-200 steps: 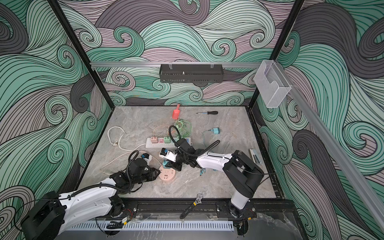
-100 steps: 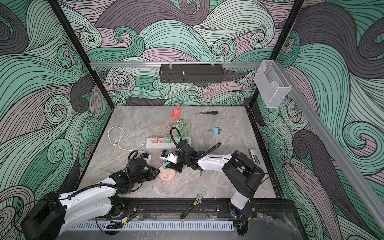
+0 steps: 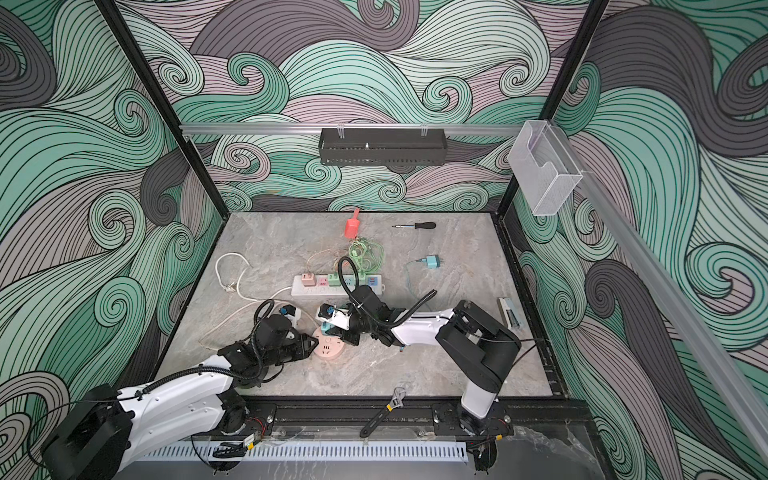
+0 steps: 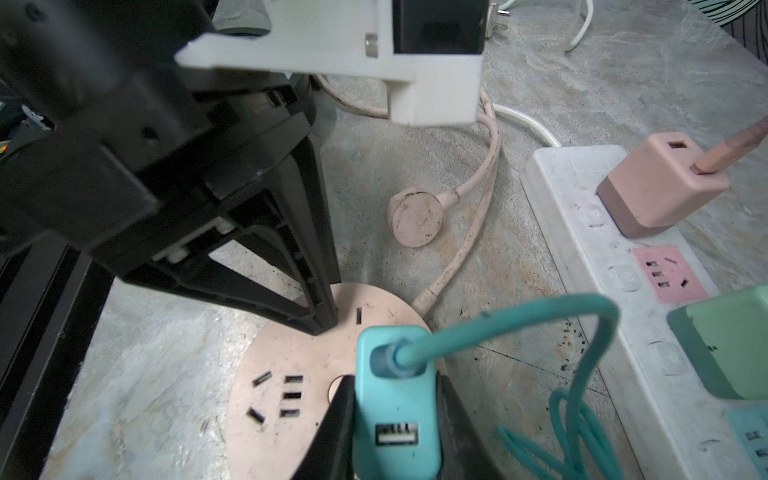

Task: Insert the plug
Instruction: 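Press the teal charger down into the round pink socket with the right gripper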

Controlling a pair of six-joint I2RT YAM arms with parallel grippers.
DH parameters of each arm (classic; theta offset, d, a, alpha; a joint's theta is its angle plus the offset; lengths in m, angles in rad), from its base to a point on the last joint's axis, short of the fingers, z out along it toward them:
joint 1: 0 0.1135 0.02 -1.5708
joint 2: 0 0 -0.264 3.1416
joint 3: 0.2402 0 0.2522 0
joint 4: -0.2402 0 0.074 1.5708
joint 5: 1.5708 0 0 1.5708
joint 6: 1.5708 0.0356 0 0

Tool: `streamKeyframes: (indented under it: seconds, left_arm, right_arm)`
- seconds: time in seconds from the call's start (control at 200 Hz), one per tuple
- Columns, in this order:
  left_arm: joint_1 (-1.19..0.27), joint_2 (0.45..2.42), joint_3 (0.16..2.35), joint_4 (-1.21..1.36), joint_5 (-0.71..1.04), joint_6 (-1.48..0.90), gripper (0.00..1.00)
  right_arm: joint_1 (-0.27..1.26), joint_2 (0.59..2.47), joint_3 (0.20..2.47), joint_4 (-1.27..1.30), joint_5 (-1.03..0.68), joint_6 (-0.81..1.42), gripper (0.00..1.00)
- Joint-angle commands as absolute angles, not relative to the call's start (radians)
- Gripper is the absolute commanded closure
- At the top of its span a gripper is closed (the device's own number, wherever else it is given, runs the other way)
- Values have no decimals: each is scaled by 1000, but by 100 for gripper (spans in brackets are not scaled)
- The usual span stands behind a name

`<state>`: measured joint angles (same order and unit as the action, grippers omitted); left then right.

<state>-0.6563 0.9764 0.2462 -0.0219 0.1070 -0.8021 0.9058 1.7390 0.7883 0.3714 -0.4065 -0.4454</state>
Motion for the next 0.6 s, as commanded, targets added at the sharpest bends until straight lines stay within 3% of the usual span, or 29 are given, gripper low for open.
streamKeyframes:
  seconds: [0.0, 0.595]
  left_arm:
    - [-644, 957, 263, -71, 118, -793, 71]
    - [-533, 767, 293, -260, 127, -732, 68]
  right_arm:
    - [917, 1856, 722, 205, -288, -442, 98]
    - [919, 1978, 821, 122, -256, -386, 98]
